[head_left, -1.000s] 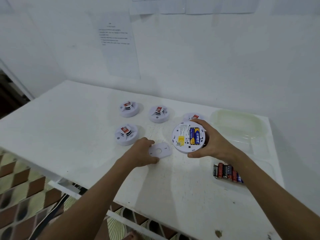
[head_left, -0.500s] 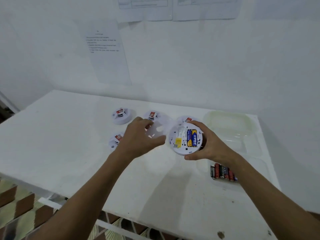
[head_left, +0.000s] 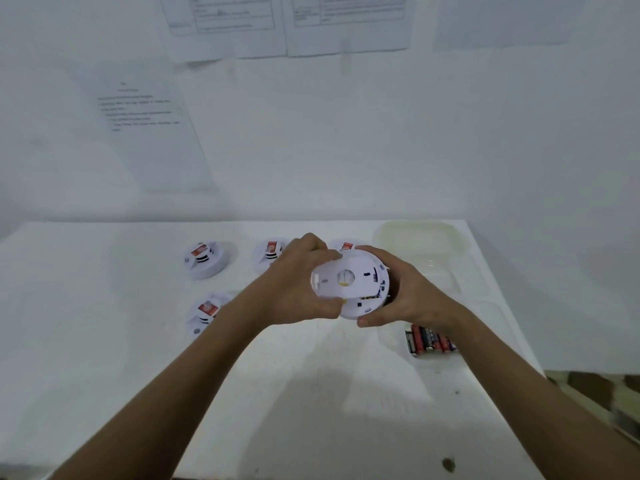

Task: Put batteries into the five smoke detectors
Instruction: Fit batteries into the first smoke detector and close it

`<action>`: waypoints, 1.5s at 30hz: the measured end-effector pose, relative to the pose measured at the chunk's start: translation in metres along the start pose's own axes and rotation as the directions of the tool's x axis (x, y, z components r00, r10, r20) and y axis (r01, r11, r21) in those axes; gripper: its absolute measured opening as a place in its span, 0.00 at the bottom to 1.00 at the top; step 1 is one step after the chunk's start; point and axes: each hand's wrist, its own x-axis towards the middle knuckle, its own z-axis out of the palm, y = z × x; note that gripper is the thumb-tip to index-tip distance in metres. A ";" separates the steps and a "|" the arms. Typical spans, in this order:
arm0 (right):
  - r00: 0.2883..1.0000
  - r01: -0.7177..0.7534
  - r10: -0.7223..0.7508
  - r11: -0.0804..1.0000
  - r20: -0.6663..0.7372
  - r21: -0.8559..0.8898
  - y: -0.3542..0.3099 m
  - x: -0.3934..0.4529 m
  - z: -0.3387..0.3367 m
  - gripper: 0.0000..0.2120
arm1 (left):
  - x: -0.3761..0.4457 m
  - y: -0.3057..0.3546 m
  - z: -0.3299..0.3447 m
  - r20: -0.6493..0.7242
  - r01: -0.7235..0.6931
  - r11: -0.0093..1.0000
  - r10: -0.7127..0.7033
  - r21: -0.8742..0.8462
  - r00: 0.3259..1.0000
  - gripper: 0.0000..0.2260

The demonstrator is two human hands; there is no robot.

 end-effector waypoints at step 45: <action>1.000 -0.008 0.008 1.000 -0.003 0.009 -0.002 0.007 0.001 0.46 | 0.012 -0.009 0.008 0.123 0.112 0.942 -0.076 -0.315 0.989 0.22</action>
